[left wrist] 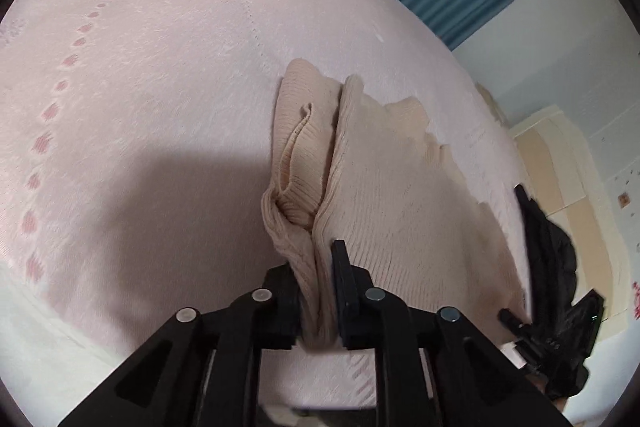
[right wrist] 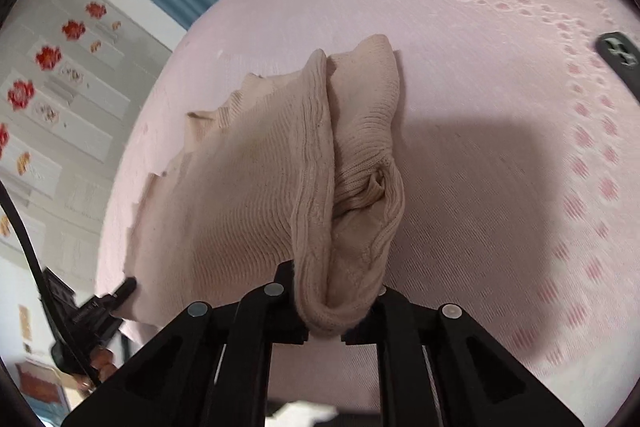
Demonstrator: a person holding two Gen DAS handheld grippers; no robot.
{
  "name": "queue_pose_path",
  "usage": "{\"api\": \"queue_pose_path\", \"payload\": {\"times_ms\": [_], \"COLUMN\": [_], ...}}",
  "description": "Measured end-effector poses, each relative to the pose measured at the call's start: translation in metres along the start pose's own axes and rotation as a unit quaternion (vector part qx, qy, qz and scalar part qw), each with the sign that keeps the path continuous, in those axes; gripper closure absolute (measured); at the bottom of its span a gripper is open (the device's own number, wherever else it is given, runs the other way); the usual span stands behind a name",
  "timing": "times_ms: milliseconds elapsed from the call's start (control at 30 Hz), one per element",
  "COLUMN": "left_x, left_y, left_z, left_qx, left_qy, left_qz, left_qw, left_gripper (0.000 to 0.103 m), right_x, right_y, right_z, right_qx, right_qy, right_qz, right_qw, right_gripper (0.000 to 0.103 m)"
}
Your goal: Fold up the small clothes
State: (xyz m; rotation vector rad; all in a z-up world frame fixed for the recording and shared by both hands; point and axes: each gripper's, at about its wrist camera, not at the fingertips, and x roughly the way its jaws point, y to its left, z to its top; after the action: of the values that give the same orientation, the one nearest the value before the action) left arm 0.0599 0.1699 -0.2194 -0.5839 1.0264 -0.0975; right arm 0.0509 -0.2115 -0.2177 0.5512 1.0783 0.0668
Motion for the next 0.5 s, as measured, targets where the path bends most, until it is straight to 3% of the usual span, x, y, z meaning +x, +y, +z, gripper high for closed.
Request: {"api": "queue_pose_path", "payload": {"times_ms": [133,233,433,500], "left_x": [-0.01,-0.016,0.014,0.036], "left_y": [-0.003,-0.008,-0.019,-0.022], "left_z": [0.007,0.024,0.059,0.068], "left_qx": [0.033,0.047,0.062,0.061], "left_qy": [-0.012,-0.034,-0.025,-0.005], "left_qz": [0.035,0.015,0.02,0.051], "left_qw": [0.9988,0.9982,0.9975,0.9968], "left_gripper": [0.06,0.037,0.036,0.036], "right_x": [-0.023,-0.037,-0.014,0.005], "right_y": [0.006,0.02,0.045,0.05], "right_z": [-0.01,-0.004,0.038,0.056], "right_qx": [-0.062,-0.101,-0.119,-0.113], "right_qy": [-0.031,-0.067,-0.086,-0.087], "right_qz": [-0.061,-0.087,-0.09,-0.1], "right_qw": [0.996,0.989,0.985,0.985], "right_gripper": [0.075,0.074,0.073,0.073]}}
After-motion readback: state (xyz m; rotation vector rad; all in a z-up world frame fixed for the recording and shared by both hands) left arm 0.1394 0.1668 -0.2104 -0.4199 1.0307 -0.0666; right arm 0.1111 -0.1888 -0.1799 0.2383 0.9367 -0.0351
